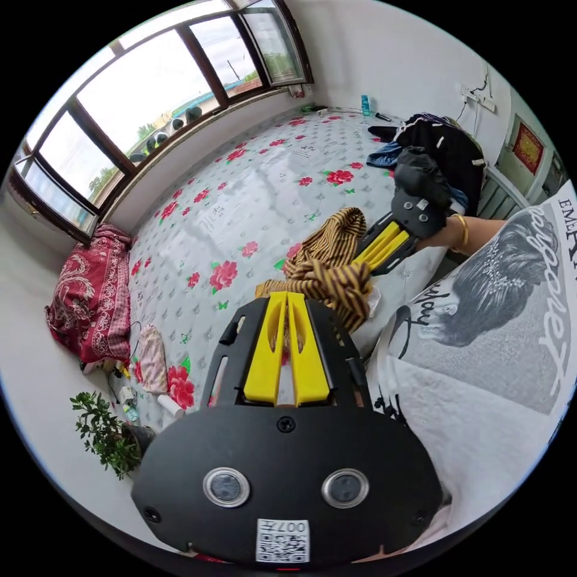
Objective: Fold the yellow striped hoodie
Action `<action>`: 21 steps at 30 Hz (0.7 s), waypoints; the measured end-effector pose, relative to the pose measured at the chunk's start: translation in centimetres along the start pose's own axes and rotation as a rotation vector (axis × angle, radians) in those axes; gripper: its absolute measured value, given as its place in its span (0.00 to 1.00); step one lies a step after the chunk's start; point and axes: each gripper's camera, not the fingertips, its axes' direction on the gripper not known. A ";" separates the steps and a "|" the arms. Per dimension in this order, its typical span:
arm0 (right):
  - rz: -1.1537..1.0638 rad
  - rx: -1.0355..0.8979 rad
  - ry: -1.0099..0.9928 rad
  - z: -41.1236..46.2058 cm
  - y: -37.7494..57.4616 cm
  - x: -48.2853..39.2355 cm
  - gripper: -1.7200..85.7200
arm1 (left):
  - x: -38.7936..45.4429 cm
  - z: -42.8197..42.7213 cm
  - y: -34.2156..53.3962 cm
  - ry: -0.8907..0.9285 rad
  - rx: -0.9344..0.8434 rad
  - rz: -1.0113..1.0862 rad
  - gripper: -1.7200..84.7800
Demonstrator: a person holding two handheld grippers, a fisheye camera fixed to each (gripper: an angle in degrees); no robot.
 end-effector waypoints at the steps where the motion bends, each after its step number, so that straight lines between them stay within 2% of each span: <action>1: -0.016 -0.035 0.036 -0.9 1.4 -0.7 0.05 | -1.3 0.8 -0.5 -0.022 -0.028 0.019 0.03; 4: -0.085 -0.091 0.113 -4.4 5.0 -2.7 0.03 | -4.0 4.2 -4.1 0.018 -0.069 0.125 0.07; 10: 0.011 -0.324 0.087 -6.5 8.8 -4.1 0.02 | -3.5 16.0 -17.5 0.225 -0.066 0.484 0.10; 15: 0.085 -0.335 0.132 -4.7 8.2 -7.2 0.02 | -0.8 28.9 -28.1 0.439 -0.314 0.570 0.10; 21: 0.250 -0.269 0.228 -4.1 7.7 -10.6 0.02 | 6.4 39.2 -30.2 0.400 -0.586 0.789 0.15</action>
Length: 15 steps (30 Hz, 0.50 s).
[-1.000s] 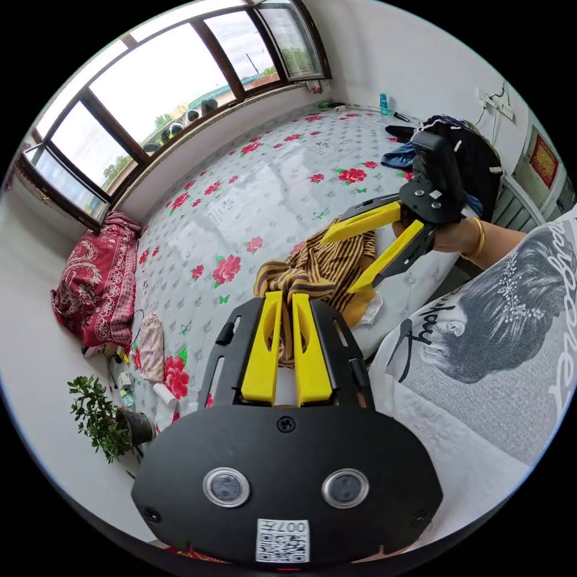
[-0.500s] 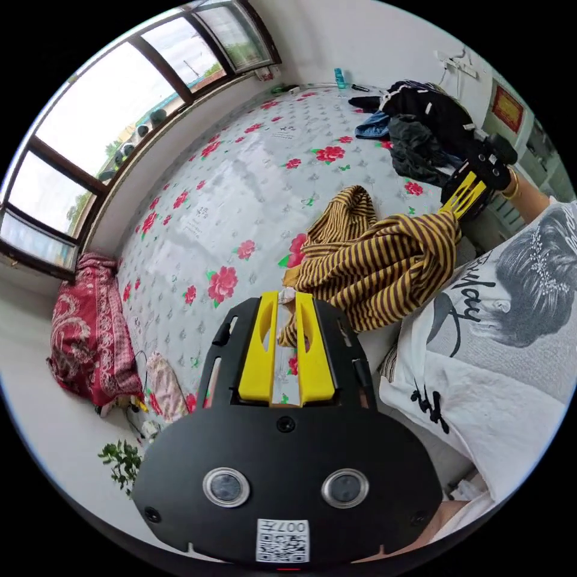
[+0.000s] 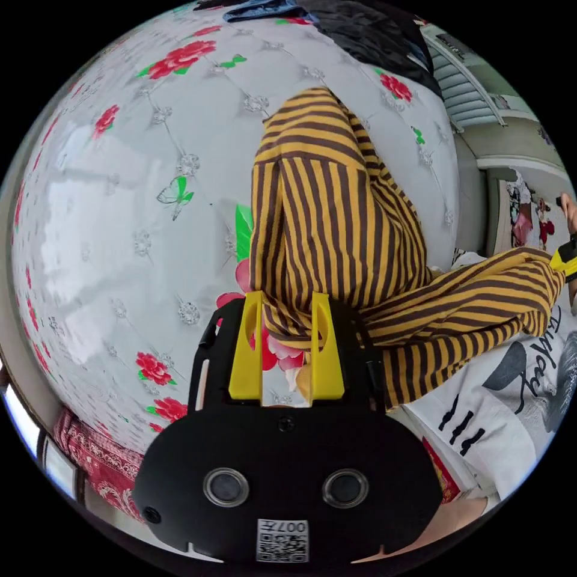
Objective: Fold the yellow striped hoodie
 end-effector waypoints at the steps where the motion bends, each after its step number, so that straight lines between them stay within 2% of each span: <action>1: 0.031 0.013 0.006 0.1 0.2 -0.6 0.02 | 0.4 1.5 -1.1 -0.045 -0.054 -0.016 0.15; 3: 0.066 0.019 0.024 0.3 0.6 -1.3 0.02 | 1.0 1.4 -1.5 -0.078 -0.086 0.033 0.14; 5: 0.110 0.044 0.081 0.2 1.1 -1.8 0.02 | 0.9 0.2 -0.3 -0.080 -0.028 0.037 0.05; 6: 0.123 0.054 0.100 0.0 1.2 -1.8 0.02 | 0.9 -0.3 0.4 -0.069 -0.003 0.030 0.04; 9: 0.156 0.112 0.202 -2.2 1.9 -1.2 0.02 | -0.4 -5.6 6.9 -0.050 0.261 -0.132 0.03; 11: 0.148 0.159 0.320 -5.2 2.1 -0.2 0.02 | -1.6 -12.0 15.9 -0.034 0.555 -0.333 0.02; 15: 0.159 0.270 0.485 -11.5 1.9 2.1 0.02 | 2.4 -20.9 29.9 -0.247 0.830 -0.564 0.02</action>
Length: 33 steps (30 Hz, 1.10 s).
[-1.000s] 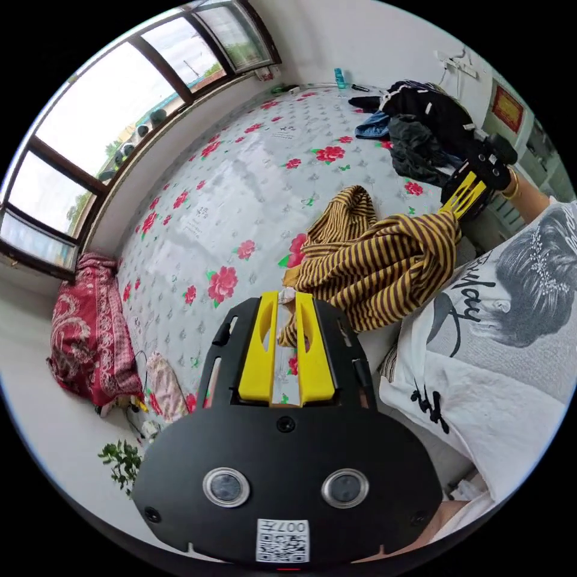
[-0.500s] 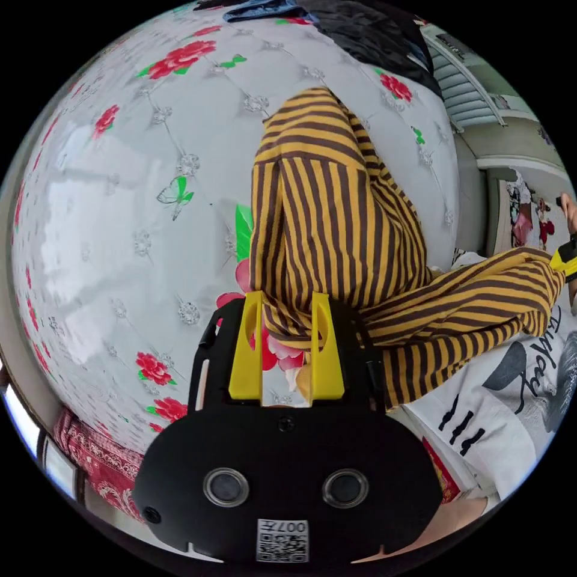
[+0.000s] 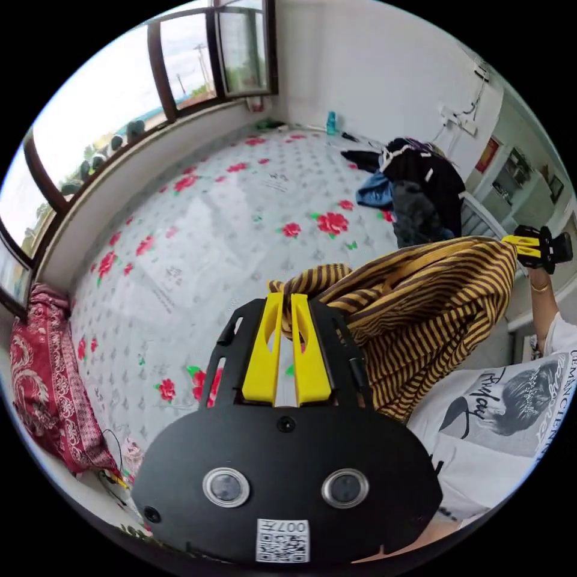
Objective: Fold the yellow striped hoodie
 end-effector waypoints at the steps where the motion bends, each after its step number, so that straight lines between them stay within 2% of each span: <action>1: 0.038 0.051 0.031 -1.8 -0.8 1.8 0.02 | 0.1 -5.2 1.5 -0.058 0.075 -0.027 0.02; 5: 0.134 0.229 0.001 -7.7 -1.5 5.7 0.02 | 5.9 -20.4 9.9 -0.247 0.267 -0.042 0.02; 6: 0.132 0.248 -0.005 -8.4 -1.4 5.7 0.02 | 7.3 -22.0 11.3 -0.282 0.290 -0.042 0.02; 8: 0.100 0.325 -0.036 -11.4 -0.5 4.7 0.02 | 13.6 -27.3 17.0 -0.466 0.395 -0.061 0.02; 14: 0.026 0.458 -0.014 -18.4 1.7 1.3 0.02 | 25.9 -34.9 25.4 -0.726 0.554 -0.088 0.02; 18: 0.004 0.541 -0.025 -21.6 1.3 1.3 0.02 | 28.1 -35.6 25.9 -0.851 0.511 -0.106 0.02; 21: -0.018 0.503 -0.035 -20.8 -0.4 1.7 0.02 | 26.7 -34.2 25.5 -0.840 0.432 -0.139 0.02; 24: -0.032 0.384 -0.061 -17.0 -3.6 2.5 0.02 | 23.3 -31.7 24.5 -0.756 0.341 -0.160 0.02; 28: -0.036 0.216 -0.097 -8.7 -9.9 5.5 0.02 | 14.9 -25.7 21.4 -0.615 0.231 -0.202 0.02; 33: 0.122 0.112 -0.214 4.3 -19.9 12.3 0.04 | 0.9 -13.9 15.1 -0.642 0.090 -0.348 0.04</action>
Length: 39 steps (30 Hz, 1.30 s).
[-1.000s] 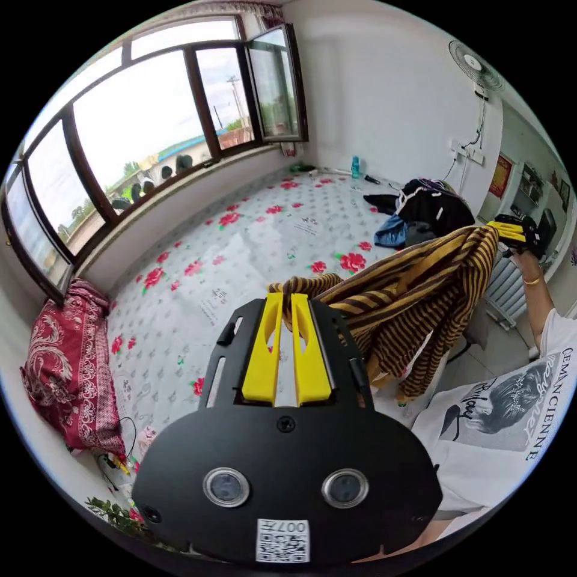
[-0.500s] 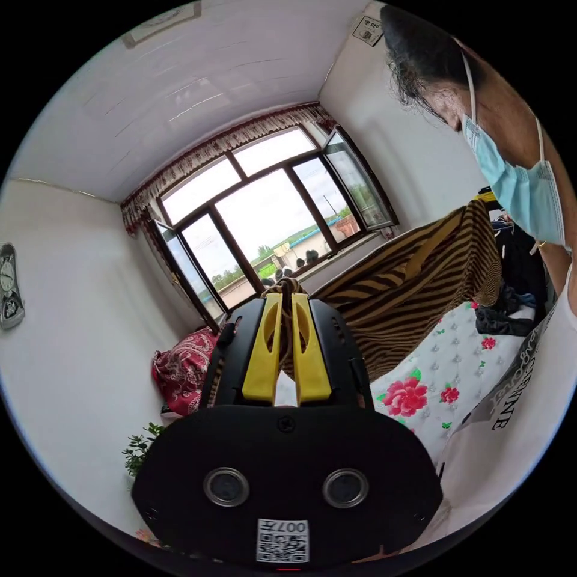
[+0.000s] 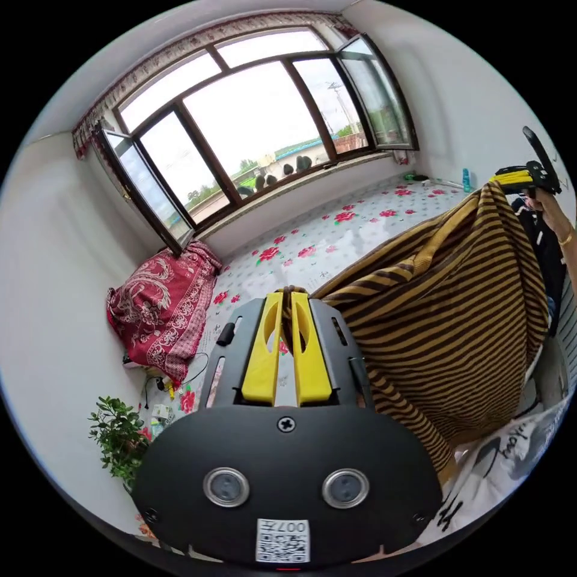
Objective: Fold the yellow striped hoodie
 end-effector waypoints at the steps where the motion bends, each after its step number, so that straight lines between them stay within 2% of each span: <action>1: 0.048 -0.006 -0.019 3.5 -2.2 2.0 0.05 | -0.3 5.1 -1.6 0.016 -0.077 -0.032 0.05; 2: 0.124 -0.030 -0.041 7.1 -3.5 3.9 0.07 | -0.6 9.5 -2.4 0.043 -0.171 -0.077 0.06; 4: 0.205 -0.104 -0.130 11.9 -3.9 6.0 0.10 | -0.6 13.6 -2.1 0.027 -0.249 -0.111 0.08; 6: 0.263 -0.139 -0.184 15.0 -2.3 6.7 0.13 | -0.6 15.5 -0.3 0.037 -0.262 -0.117 0.09; 9: 0.243 -0.214 -0.220 18.6 3.6 5.3 0.15 | 0.4 17.4 5.5 0.065 -0.334 -0.106 0.09; 12: 0.269 -0.382 -0.204 22.4 11.6 2.9 0.16 | 2.7 18.0 12.5 0.128 -0.457 -0.094 0.08; 15: 0.303 -0.603 -0.223 26.3 17.7 0.5 0.16 | 5.5 17.1 17.6 0.214 -0.564 -0.115 0.08; 18: 0.302 -0.625 -0.241 27.9 18.7 -1.1 0.13 | 7.8 16.5 19.0 0.300 -0.634 -0.117 0.08; 20: 0.274 -0.652 -0.258 28.7 17.4 -1.5 0.08 | 8.8 16.7 17.9 0.314 -0.648 -0.077 0.09; 21: 0.251 -0.673 -0.236 28.7 17.0 -1.5 0.06 | 8.9 16.8 17.4 0.312 -0.646 -0.065 0.09; 24: 0.165 -0.749 0.009 27.5 15.0 1.0 0.04 | 9.2 17.7 15.3 0.308 -0.655 -0.021 0.10; 26: 0.262 -0.737 0.292 24.8 14.5 6.8 0.05 | 9.2 18.5 14.3 0.330 -0.671 -0.028 0.10; 29: 0.436 -0.708 0.407 21.8 14.8 12.3 0.10 | 9.0 18.9 13.6 0.329 -0.679 -0.050 0.11; 33: 0.362 -0.528 0.227 20.2 13.0 8.6 0.14 | 8.4 19.3 13.1 0.313 -0.688 -0.069 0.11; 37: 0.085 -0.361 -0.127 21.2 10.9 -5.0 0.15 | 8.0 19.5 12.3 0.258 -0.696 -0.031 0.11; 39: -0.044 -0.368 -0.227 22.2 10.5 -10.7 0.15 | 7.9 19.9 11.9 0.266 -0.703 -0.023 0.12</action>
